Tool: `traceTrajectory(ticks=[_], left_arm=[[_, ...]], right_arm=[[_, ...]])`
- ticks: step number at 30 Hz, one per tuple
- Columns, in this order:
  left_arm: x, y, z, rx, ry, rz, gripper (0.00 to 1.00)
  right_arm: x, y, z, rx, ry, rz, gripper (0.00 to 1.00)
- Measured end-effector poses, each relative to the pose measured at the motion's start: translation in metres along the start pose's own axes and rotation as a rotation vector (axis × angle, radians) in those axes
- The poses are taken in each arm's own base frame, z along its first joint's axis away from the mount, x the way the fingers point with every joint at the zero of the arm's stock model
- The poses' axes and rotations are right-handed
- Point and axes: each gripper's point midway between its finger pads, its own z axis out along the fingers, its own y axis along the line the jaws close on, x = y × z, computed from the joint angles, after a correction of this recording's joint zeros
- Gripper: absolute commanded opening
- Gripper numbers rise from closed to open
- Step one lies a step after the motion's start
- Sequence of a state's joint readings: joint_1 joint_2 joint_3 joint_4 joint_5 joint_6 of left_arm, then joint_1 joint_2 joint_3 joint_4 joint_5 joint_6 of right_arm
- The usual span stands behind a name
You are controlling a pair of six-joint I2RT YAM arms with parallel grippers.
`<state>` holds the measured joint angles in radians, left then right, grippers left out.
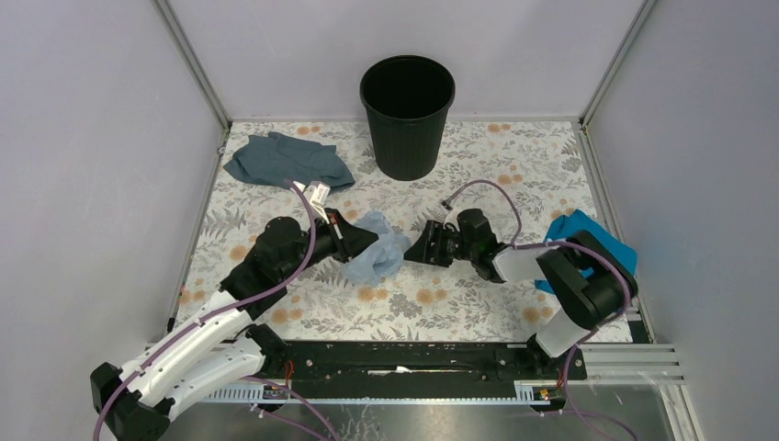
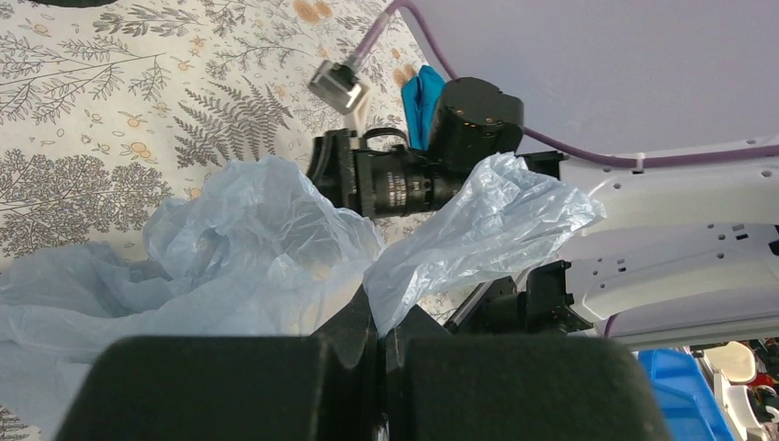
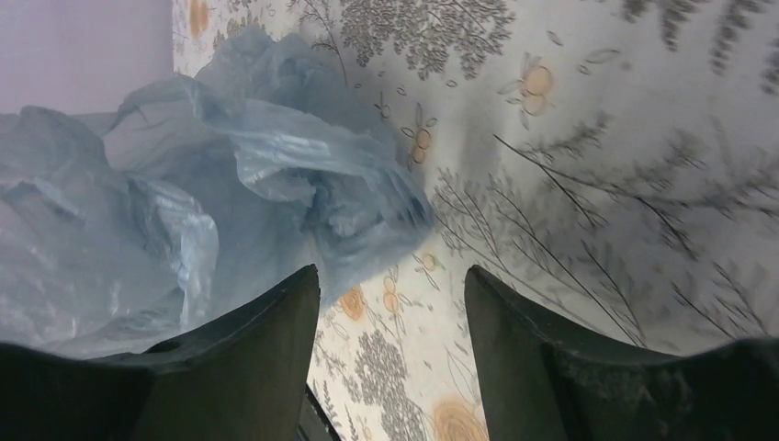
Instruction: Put the trash bags into the trash bin
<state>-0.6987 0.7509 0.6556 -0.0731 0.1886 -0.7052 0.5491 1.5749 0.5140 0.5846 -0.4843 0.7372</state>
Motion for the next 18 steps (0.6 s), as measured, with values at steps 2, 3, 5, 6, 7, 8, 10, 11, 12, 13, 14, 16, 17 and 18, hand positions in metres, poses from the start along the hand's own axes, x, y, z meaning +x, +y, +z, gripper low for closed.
traceTrajectory(ticks=[2,3,5,6,7,8,10,11,12,13,14,16,17,18], left_arm=[[0.001,0.0,0.0,0.0,0.004,-0.001,0.0],[0.001,0.001,0.001,-0.002,0.006,-0.001,0.0],[0.002,0.002,0.002,-0.004,0.009,0.002,0.0],[0.002,0.002,0.002,-0.006,0.011,0.005,0.0],[0.003,0.003,0.002,-0.008,0.013,0.008,0.0],[0.003,0.004,0.001,-0.011,0.016,0.013,0.0],[0.003,0.005,0.001,-0.018,0.019,0.02,0.0],[0.004,0.005,0.0,-0.024,0.022,0.021,0.0],[0.003,0.007,0.0,-0.037,0.021,0.025,0.0],[0.001,0.01,-0.001,-0.058,0.017,0.026,0.0],[-0.001,0.013,-0.002,-0.08,0.006,0.026,0.0],[-0.011,0.028,-0.007,-0.177,-0.041,0.024,0.0],[-0.015,0.037,-0.011,-0.232,-0.071,0.021,0.0],[-0.019,0.048,-0.017,-0.291,-0.102,0.017,0.0]], right_arm=[[0.001,0.004,0.013,-0.02,0.008,-0.001,0.64],[0.001,0.006,0.019,-0.03,0.007,0.0,0.61],[-0.001,0.005,0.029,-0.042,-0.003,0.008,0.55],[-0.002,0.004,0.034,-0.045,-0.011,0.017,0.53],[-0.002,0.002,0.037,-0.045,-0.017,0.023,0.46],[-0.003,-0.001,0.04,-0.044,-0.022,0.028,0.35],[-0.004,-0.003,0.045,-0.043,-0.028,0.033,0.09],[-0.006,-0.003,0.047,-0.045,-0.034,0.038,0.0],[-0.008,-0.002,0.047,-0.051,-0.04,0.034,0.0],[-0.011,0.002,0.047,-0.064,-0.051,0.039,0.0],[-0.013,0.005,0.046,-0.071,-0.058,0.036,0.0],[-0.015,0.012,0.038,-0.083,-0.073,0.035,0.0],[-0.015,0.016,0.032,-0.087,-0.077,0.036,0.0],[-0.013,0.02,0.024,-0.087,-0.082,0.039,0.0]])
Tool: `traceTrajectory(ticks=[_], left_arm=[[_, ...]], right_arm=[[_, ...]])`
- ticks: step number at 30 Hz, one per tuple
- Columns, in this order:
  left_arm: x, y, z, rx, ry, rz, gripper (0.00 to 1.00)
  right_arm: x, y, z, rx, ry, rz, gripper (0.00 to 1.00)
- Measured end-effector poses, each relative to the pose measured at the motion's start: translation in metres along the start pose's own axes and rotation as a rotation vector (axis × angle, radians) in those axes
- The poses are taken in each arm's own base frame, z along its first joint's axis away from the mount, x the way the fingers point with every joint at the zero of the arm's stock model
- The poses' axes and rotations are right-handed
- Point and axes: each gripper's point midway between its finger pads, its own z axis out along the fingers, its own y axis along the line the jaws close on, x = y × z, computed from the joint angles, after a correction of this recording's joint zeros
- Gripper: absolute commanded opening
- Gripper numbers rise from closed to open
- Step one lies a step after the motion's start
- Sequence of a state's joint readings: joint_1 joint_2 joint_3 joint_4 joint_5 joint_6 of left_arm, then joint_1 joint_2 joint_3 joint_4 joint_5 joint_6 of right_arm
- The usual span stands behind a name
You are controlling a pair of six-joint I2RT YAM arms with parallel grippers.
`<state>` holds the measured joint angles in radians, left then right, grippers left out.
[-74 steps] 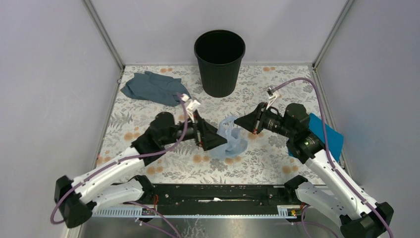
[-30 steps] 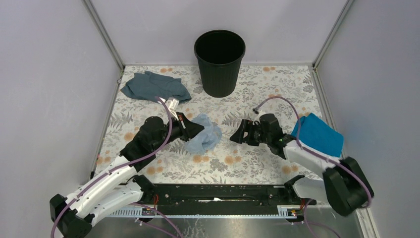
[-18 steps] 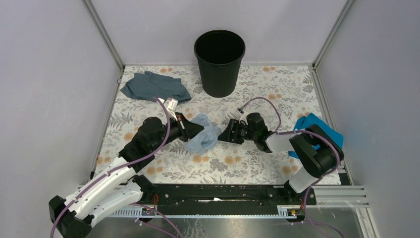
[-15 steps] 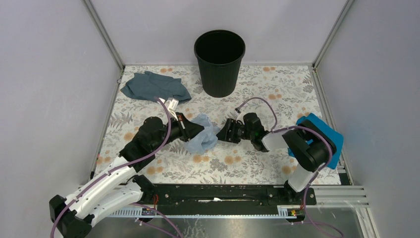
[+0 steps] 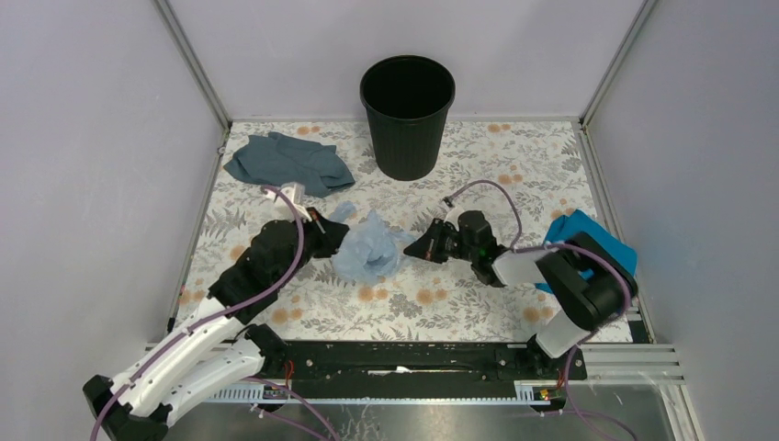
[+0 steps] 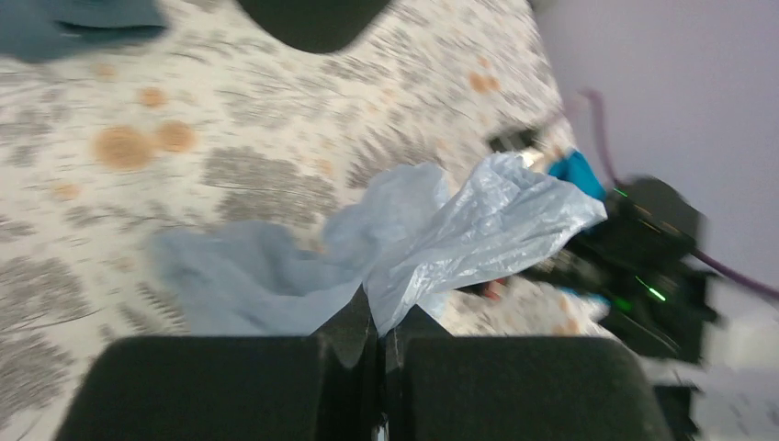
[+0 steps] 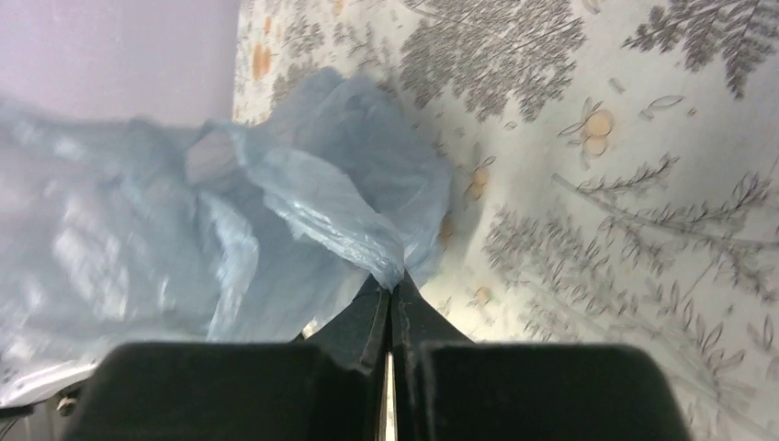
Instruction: Put the trash bags into the trash bin
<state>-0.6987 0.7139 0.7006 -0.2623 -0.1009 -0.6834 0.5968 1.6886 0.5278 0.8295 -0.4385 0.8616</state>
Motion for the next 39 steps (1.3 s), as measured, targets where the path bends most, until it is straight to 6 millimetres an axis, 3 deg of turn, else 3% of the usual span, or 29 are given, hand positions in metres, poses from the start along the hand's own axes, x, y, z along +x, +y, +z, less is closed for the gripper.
traceTrajectory(ticks=[4,6,8,9,11,12,13,15,16,18,20,21,22,24,25,26,27,28,29,30,31,33,34,35,36,37,38,39], left_arm=[[-0.008,0.038,-0.006,-0.176,-0.099,-0.038,0.0],[-0.009,0.045,-0.005,-0.208,-0.106,-0.036,0.0],[-0.017,0.04,-0.002,-0.238,-0.076,0.009,0.0],[-0.035,0.026,-0.001,-0.243,-0.064,0.046,0.0],[-0.097,-0.025,0.002,-0.179,-0.109,0.107,0.0],[-0.129,-0.057,-0.002,-0.112,-0.154,0.126,0.0],[-0.171,-0.097,-0.013,-0.002,-0.237,0.139,0.0],[-0.23,-0.16,-0.062,0.233,-0.43,0.16,0.0],[-0.241,-0.173,-0.092,0.32,-0.504,0.171,0.0],[-0.238,-0.169,-0.135,0.401,-0.608,0.173,0.0],[-0.221,-0.14,-0.157,0.389,-0.682,0.135,0.0],[-0.206,-0.121,-0.148,0.347,-0.675,0.11,0.0],[-0.186,-0.101,-0.125,0.291,-0.631,0.092,0.0],[-0.126,-0.055,-0.062,0.152,-0.456,0.084,0.0],[-0.084,-0.025,-0.031,0.065,-0.331,0.094,0.0],[-0.04,0.006,-0.007,-0.026,-0.194,0.11,0.0],[-0.008,0.03,0.004,-0.096,-0.087,0.128,0.0],[0.019,0.048,0.006,-0.157,0.017,0.147,0.0],[0.023,0.05,0.006,-0.165,0.048,0.156,0.0],[0.016,0.042,0.004,-0.153,0.059,0.166,0.0],[0.0,0.023,0.002,-0.118,0.056,0.175,0.0],[-0.077,-0.059,-0.003,0.06,-0.033,0.188,0.0],[-0.113,-0.097,-0.01,0.158,-0.101,0.191,0.0],[-0.151,-0.138,-0.023,0.277,-0.188,0.197,0.0],[-0.183,-0.171,-0.044,0.39,-0.282,0.207,0.0],[-0.204,-0.193,-0.069,0.482,-0.369,0.215,0.0],[-0.211,-0.2,-0.088,0.528,-0.416,0.218,0.0],[-0.209,-0.196,-0.099,0.546,-0.454,0.215,0.0]], right_arm=[[0.001,0.014,-0.022,0.027,0.023,-0.009,0.0],[-0.004,0.014,-0.024,0.105,0.064,-0.033,0.0],[-0.025,0.025,-0.026,0.197,0.085,-0.083,0.0],[-0.048,0.046,-0.028,0.231,0.077,-0.127,0.0],[-0.107,0.118,-0.041,0.21,-0.029,-0.26,0.0],[-0.133,0.159,-0.053,0.165,-0.103,-0.329,0.0],[-0.155,0.215,-0.076,0.083,-0.2,-0.407,0.0],[-0.171,0.317,-0.149,-0.122,-0.381,-0.53,0.0],[-0.168,0.35,-0.188,-0.208,-0.449,-0.568,0.0],[-0.157,0.379,-0.259,-0.33,-0.582,-0.616,0.0],[-0.149,0.373,-0.289,-0.366,-0.671,-0.62,0.0],[-0.141,0.355,-0.286,-0.356,-0.681,-0.613,0.0],[-0.135,0.332,-0.266,-0.329,-0.659,-0.595,0.0],[-0.112,0.252,-0.19,-0.177,-0.508,-0.531,0.0],[-0.091,0.196,-0.149,-0.055,-0.383,-0.487,0.0],[-0.068,0.145,-0.12,0.062,-0.264,-0.451,0.0],[-0.04,0.092,-0.1,0.194,-0.128,-0.412,0.0],[-0.013,0.048,-0.095,0.323,0.007,-0.376,0.0],[-0.002,0.033,-0.097,0.376,0.066,-0.368,0.0],[-0.001,0.033,-0.102,0.41,0.106,-0.373,0.0],[-0.014,0.054,-0.106,0.4,0.102,-0.393,0.0],[-0.066,0.133,-0.108,0.281,-0.012,-0.466,0.0],[-0.104,0.196,-0.116,0.167,-0.125,-0.521,0.0],[-0.13,0.246,-0.131,0.062,-0.228,-0.566,0.0],[-0.15,0.295,-0.157,-0.051,-0.341,-0.614,0.0],[-0.157,0.321,-0.178,-0.127,-0.413,-0.646,0.0],[-0.157,0.338,-0.202,-0.191,-0.475,-0.674,0.0],[-0.151,0.341,-0.22,-0.236,-0.521,-0.696,0.0]])
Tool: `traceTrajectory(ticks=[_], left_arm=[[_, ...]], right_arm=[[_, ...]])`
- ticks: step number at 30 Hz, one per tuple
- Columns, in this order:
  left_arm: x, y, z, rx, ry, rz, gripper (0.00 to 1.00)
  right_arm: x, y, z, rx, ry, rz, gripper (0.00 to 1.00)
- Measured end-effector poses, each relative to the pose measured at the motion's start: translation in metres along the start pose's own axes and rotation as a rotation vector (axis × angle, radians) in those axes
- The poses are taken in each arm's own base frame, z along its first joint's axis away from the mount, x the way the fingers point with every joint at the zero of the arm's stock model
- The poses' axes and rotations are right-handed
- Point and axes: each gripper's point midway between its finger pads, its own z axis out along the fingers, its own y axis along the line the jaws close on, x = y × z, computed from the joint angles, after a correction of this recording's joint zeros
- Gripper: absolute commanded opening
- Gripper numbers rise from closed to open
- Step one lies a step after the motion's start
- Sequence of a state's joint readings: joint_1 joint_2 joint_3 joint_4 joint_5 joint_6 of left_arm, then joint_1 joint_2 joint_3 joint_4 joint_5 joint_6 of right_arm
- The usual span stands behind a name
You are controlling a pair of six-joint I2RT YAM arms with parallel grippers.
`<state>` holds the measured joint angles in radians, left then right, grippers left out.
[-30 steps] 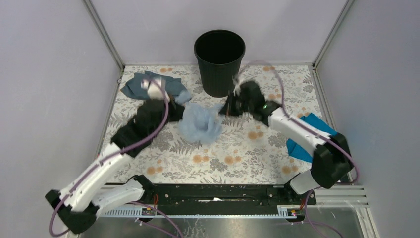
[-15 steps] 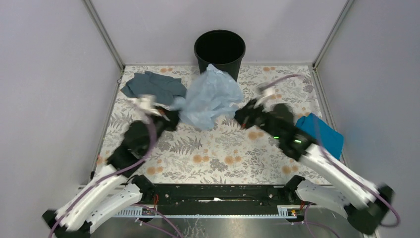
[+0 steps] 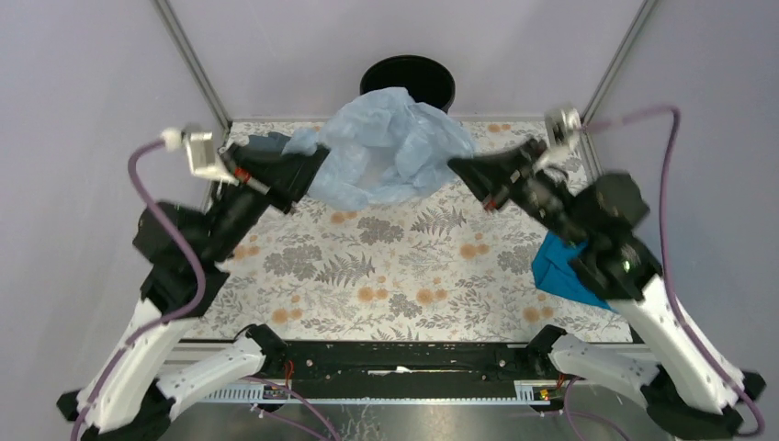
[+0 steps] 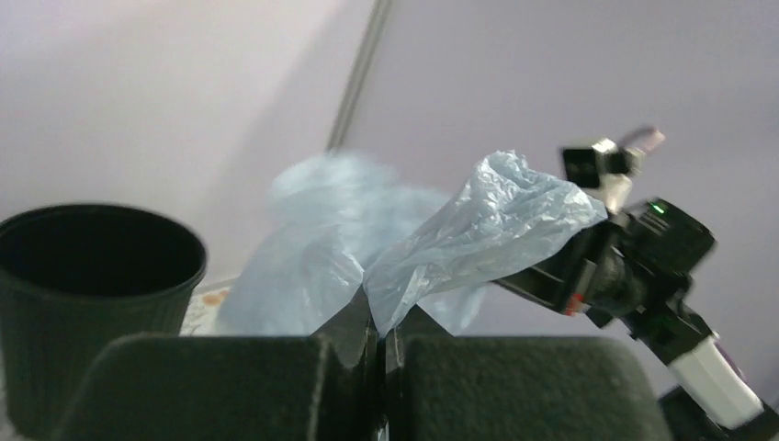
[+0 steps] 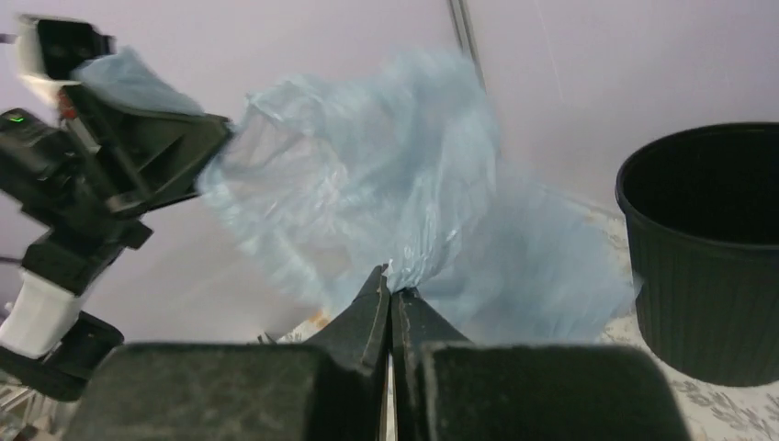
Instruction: Put the trash bags into the trash bin
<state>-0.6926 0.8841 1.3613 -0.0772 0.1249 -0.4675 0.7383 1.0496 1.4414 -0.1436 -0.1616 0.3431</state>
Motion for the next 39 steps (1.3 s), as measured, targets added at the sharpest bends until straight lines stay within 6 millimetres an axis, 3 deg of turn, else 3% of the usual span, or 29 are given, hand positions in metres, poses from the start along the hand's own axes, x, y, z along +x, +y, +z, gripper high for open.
traceTrajectory(ticks=[2,3,4,5,6,8,10,11,12,13,14,15,17,19,20,22,24,25,27,28,30,31,32,33,34,35,36,37,39], left_arm=[[0.013,0.012,-0.027,-0.039,-0.026,-0.005,0.0],[0.034,0.028,-0.034,-0.087,-0.008,-0.018,0.0],[0.07,0.051,-0.037,-0.149,0.05,-0.035,0.0],[0.103,0.069,-0.039,-0.198,0.117,-0.05,0.0],[0.156,0.097,-0.047,-0.277,0.239,-0.071,0.0],[0.252,0.143,-0.082,-0.433,0.495,-0.11,0.0],[0.303,0.164,-0.121,-0.54,0.686,-0.132,0.0],[0.308,0.165,-0.127,-0.553,0.725,-0.136,0.0],[0.3,0.161,-0.123,-0.545,0.736,-0.133,0.0],[0.281,0.152,-0.107,-0.518,0.734,-0.128,0.0],[0.232,0.129,-0.061,-0.429,0.656,-0.109,0.0],[0.212,0.12,-0.042,-0.389,0.61,-0.099,0.0],[0.116,0.065,0.023,-0.172,0.396,-0.06,0.0],[0.048,0.021,0.037,-0.005,0.202,-0.018,0.0],[0.027,0.005,0.025,0.048,0.128,-0.001,0.0],[0.023,0.002,-0.009,0.051,0.055,0.005,0.0],[0.042,0.026,-0.038,-0.053,0.027,-0.019,0.0],[0.064,0.049,-0.047,-0.138,0.041,-0.038,0.0],[0.136,0.105,-0.065,-0.34,0.17,-0.08,0.0],[0.172,0.129,-0.077,-0.426,0.254,-0.091,0.0],[0.241,0.169,-0.113,-0.595,0.464,-0.105,0.0],[0.26,0.178,-0.128,-0.648,0.551,-0.106,0.0],[0.265,0.181,-0.134,-0.669,0.594,-0.098,0.0],[0.256,0.176,-0.13,-0.66,0.609,-0.088,0.0],[0.24,0.168,-0.12,-0.632,0.599,-0.081,0.0],[0.21,0.151,-0.099,-0.574,0.561,-0.071,0.0],[0.171,0.129,-0.072,-0.491,0.496,-0.059,0.0],[0.124,0.103,-0.044,-0.391,0.389,-0.04,0.0],[0.051,0.059,-0.02,-0.231,0.185,-0.007,0.0]], right_arm=[[0.016,-0.002,-0.033,-0.015,-0.049,-0.012,0.0],[0.041,-0.012,-0.037,0.002,-0.025,-0.004,0.0],[0.072,-0.027,-0.033,0.032,0.025,0.012,0.0],[0.118,-0.048,-0.026,0.076,0.114,0.04,0.0],[0.18,-0.074,-0.023,0.138,0.254,0.076,0.0],[0.287,-0.114,-0.043,0.268,0.537,0.14,0.0],[0.347,-0.133,-0.081,0.375,0.767,0.172,0.0],[0.353,-0.136,-0.093,0.402,0.825,0.166,0.0],[0.34,-0.133,-0.09,0.402,0.834,0.143,0.0],[0.31,-0.126,-0.075,0.387,0.807,0.113,0.0],[0.275,-0.117,-0.052,0.356,0.745,0.081,0.0],[0.224,-0.102,-0.022,0.308,0.637,0.042,0.0],[0.11,-0.062,0.021,0.191,0.374,-0.026,0.0],[0.015,-0.018,0.018,0.068,0.111,-0.079,0.0],[-0.01,-0.003,0.003,0.027,0.026,-0.096,0.0],[-0.021,0.007,-0.033,-0.003,-0.064,-0.11,0.0],[0.001,-0.001,-0.053,0.011,-0.083,-0.092,0.0],[0.026,-0.013,-0.053,0.03,-0.061,-0.069,0.0],[0.102,-0.048,-0.04,0.102,0.075,-0.012,0.0],[0.163,-0.074,-0.037,0.164,0.216,0.027,0.0],[0.261,-0.113,-0.052,0.293,0.497,0.077,0.0],[0.298,-0.128,-0.069,0.366,0.642,0.092,0.0],[0.313,-0.134,-0.08,0.403,0.722,0.095,0.0],[0.31,-0.134,-0.083,0.423,0.758,0.088,0.0],[0.29,-0.128,-0.077,0.422,0.753,0.076,0.0],[0.259,-0.118,-0.062,0.399,0.714,0.067,0.0],[0.216,-0.101,-0.038,0.348,0.627,0.055,0.0],[0.155,-0.075,-0.01,0.263,0.482,0.04,0.0],[0.06,-0.028,0.009,0.098,0.225,0.011,0.0]])
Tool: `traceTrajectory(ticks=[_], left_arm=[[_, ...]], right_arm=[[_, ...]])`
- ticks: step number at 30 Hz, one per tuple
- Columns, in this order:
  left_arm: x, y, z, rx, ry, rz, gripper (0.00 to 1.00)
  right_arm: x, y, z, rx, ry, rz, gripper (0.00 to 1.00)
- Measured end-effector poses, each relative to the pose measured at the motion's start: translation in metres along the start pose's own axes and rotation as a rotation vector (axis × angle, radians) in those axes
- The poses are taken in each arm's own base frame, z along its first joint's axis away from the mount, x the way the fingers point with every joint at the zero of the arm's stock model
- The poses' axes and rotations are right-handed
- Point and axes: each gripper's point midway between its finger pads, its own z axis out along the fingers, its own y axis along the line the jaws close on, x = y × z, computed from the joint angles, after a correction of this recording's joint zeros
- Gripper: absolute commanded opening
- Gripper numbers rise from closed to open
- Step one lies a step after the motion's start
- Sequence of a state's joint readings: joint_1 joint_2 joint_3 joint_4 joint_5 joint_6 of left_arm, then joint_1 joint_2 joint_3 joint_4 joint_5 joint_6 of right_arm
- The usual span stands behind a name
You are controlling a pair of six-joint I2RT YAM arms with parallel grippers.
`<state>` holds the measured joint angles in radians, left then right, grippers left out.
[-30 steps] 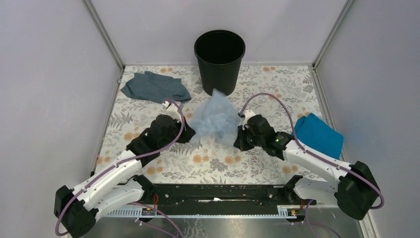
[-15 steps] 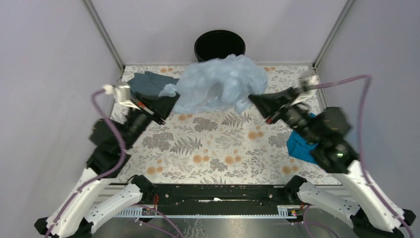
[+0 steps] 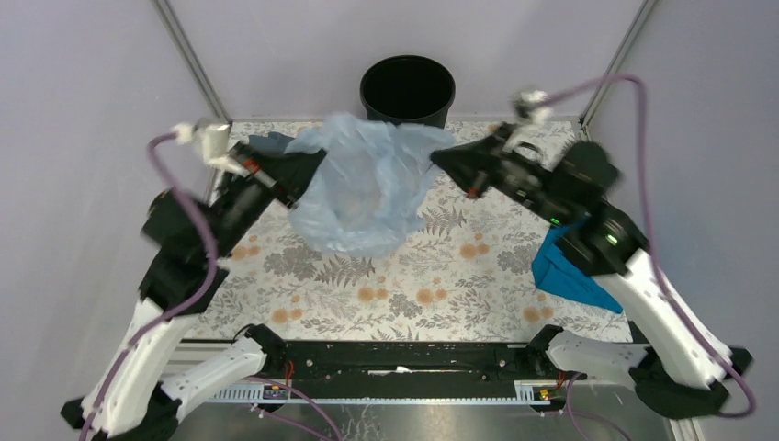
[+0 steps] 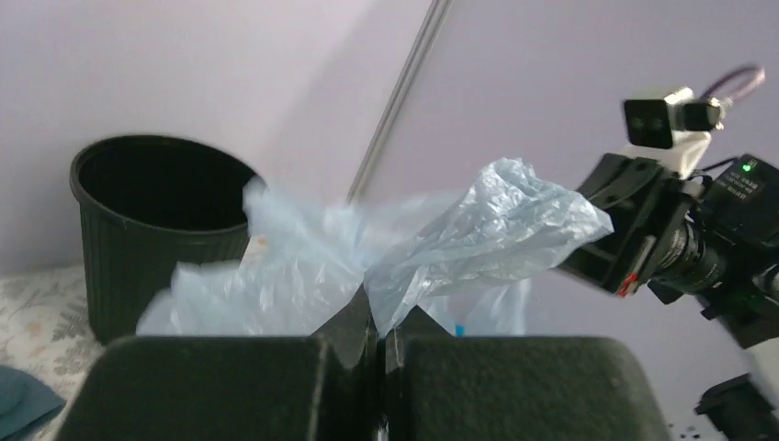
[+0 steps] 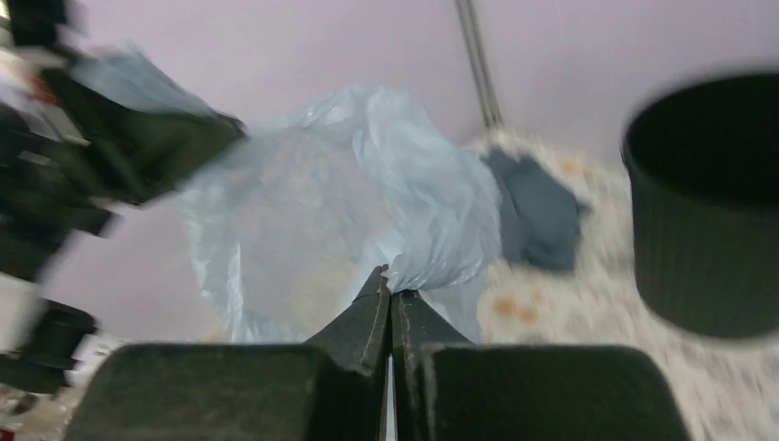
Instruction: Put the trash bags into the trash bin
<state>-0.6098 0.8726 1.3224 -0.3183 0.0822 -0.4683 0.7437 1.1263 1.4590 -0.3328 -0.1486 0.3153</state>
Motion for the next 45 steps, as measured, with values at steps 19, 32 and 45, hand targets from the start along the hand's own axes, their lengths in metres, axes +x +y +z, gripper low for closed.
traceTrajectory(ticks=[19,32,45], left_arm=[[-0.009,0.06,-0.043,-0.32,-0.038,0.139,0.0],[0.195,0.166,-0.037,-0.567,0.432,0.095,0.0],[-0.068,-0.018,-0.078,0.086,-0.426,0.126,0.0]], right_arm=[[0.056,0.007,0.025,-0.106,0.11,0.278,0.0],[0.259,-0.085,0.027,0.232,0.517,0.336,0.0],[-0.051,0.027,-0.073,-0.093,-0.305,-0.072,0.0]])
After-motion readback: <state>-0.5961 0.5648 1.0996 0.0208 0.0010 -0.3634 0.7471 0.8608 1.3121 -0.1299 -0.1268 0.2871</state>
